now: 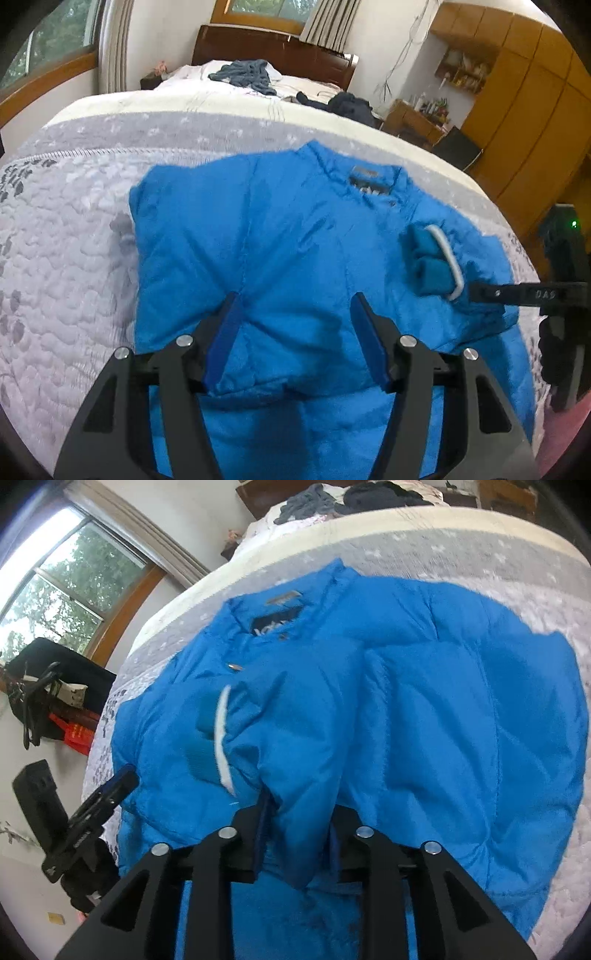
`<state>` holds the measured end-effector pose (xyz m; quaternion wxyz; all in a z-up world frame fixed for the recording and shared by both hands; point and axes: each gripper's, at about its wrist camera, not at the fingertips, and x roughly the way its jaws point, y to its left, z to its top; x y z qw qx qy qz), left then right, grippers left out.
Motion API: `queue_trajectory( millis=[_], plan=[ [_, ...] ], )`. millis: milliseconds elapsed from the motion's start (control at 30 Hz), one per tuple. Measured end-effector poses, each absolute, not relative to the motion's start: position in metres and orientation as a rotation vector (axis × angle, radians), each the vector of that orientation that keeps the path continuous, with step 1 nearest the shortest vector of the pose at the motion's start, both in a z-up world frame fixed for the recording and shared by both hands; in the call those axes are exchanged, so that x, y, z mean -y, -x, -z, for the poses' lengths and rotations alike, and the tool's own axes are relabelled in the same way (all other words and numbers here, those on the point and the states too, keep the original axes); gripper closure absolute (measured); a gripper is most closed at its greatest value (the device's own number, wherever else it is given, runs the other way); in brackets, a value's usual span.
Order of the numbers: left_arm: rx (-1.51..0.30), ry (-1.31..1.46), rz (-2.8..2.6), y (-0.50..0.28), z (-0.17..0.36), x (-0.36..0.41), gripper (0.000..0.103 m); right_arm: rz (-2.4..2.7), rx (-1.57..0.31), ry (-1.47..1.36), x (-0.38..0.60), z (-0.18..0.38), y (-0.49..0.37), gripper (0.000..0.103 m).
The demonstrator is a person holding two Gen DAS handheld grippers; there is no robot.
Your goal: Fold large clothes
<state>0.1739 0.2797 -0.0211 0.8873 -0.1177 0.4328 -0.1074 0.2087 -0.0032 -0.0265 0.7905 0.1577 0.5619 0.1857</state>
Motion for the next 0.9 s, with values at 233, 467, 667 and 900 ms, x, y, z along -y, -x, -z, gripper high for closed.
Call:
queue_trajectory(
  millis=[233, 467, 667, 900],
  plan=[
    [-0.883, 0.296, 0.243, -0.167, 0.016, -0.290, 0.042, -0.248, -1.097, -0.120, -0.011, -0.011, -0.190, 0.061],
    [-0.839, 0.258, 0.212, -0.155, -0.005, -0.289, 0.037, -0.309, -1.052, 0.067, -0.070, -0.043, -0.180, 0.042],
    [-0.877, 0.243, 0.153, -0.165, 0.010, -0.299, 0.037, -0.263, -1.134, 0.150, -0.108, -0.002, -0.209, 0.022],
    [-0.882, 0.182, 0.142, -0.164, 0.021, -0.291, 0.037, -0.155, -1.123, 0.211, -0.097, 0.009, -0.214, 0.072]
  ],
)
